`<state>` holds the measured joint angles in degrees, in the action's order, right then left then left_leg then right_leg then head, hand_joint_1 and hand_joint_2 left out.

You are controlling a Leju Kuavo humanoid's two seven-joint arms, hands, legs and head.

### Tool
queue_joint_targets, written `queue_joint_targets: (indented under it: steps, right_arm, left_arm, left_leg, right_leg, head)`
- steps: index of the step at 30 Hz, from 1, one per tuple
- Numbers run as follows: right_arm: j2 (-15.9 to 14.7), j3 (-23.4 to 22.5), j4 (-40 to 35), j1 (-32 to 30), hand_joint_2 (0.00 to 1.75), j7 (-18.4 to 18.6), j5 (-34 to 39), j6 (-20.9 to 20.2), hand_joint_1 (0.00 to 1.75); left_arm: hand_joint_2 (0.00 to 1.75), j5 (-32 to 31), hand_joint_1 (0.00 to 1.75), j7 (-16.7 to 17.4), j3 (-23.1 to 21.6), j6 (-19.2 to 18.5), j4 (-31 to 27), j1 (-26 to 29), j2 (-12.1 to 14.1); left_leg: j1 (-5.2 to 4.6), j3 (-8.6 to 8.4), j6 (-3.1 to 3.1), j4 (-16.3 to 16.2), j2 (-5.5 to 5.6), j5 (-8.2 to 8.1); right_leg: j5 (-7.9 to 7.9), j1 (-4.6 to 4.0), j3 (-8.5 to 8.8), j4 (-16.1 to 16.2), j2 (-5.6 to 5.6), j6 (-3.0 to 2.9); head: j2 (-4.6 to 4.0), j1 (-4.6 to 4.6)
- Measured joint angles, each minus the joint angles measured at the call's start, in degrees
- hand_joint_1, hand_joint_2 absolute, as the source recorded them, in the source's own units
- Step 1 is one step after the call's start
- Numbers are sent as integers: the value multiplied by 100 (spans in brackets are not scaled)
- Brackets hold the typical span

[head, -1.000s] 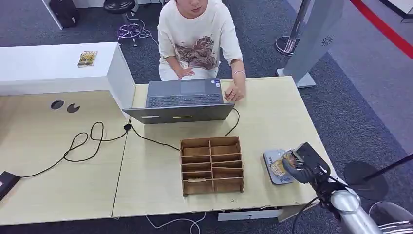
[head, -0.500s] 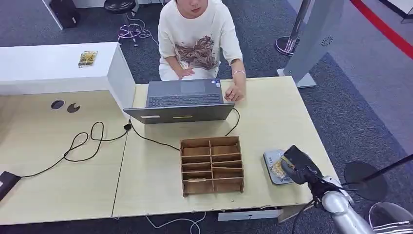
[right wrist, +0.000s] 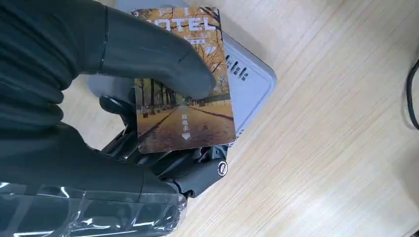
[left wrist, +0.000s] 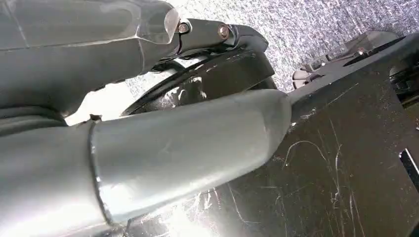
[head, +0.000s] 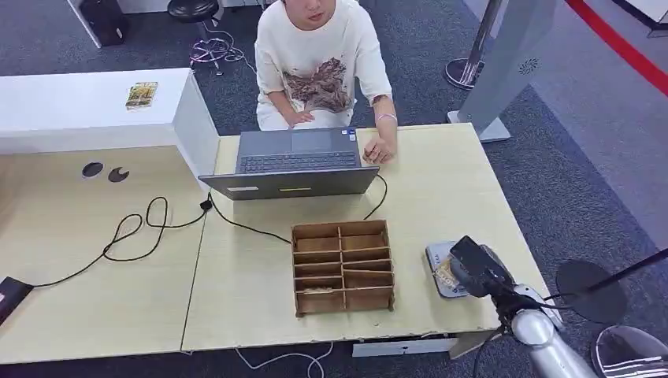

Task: Pass the card to the sensor for recognition and then transmit it.

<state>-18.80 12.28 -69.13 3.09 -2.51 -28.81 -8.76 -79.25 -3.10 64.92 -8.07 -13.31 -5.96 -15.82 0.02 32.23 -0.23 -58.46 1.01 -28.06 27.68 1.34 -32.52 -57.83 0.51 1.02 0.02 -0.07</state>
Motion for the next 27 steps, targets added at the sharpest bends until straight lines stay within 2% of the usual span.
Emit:
queue_joint_targets:
  steps: [14, 21, 27]
  right_arm:
    - [190, -136, -13, 11, 175, -44, -179, 81, 175]
    - [153, -395, -170, -4, 175, -352, 469, -308, 175]
    - [-66, -557, -415, -13, 175, -483, 1124, -522, 175]
  left_arm:
    - [0, 4, 0, 0, 0, 0, 0, 0, 0]
    - [0, 24, 0, -2, 0, 0, 0, 1, 0]
    - [0, 50, 0, -9, 0, 0, 0, 3, 0]
  left_leg:
    - [0, 0, 0, 0, 1, 0]
    - [-1, 0, 0, 0, 1, 0]
    - [-1, 0, 0, 0, 1, 0]
  right_leg:
    - [0, 0, 0, 0, 0, 0]
    - [0, 0, 0, 0, 1, 0]
    - [0, 0, -1, 0, 1, 0]
  head:
    - [-2, 2]
    - [-2, 0]
    - [0, 2]
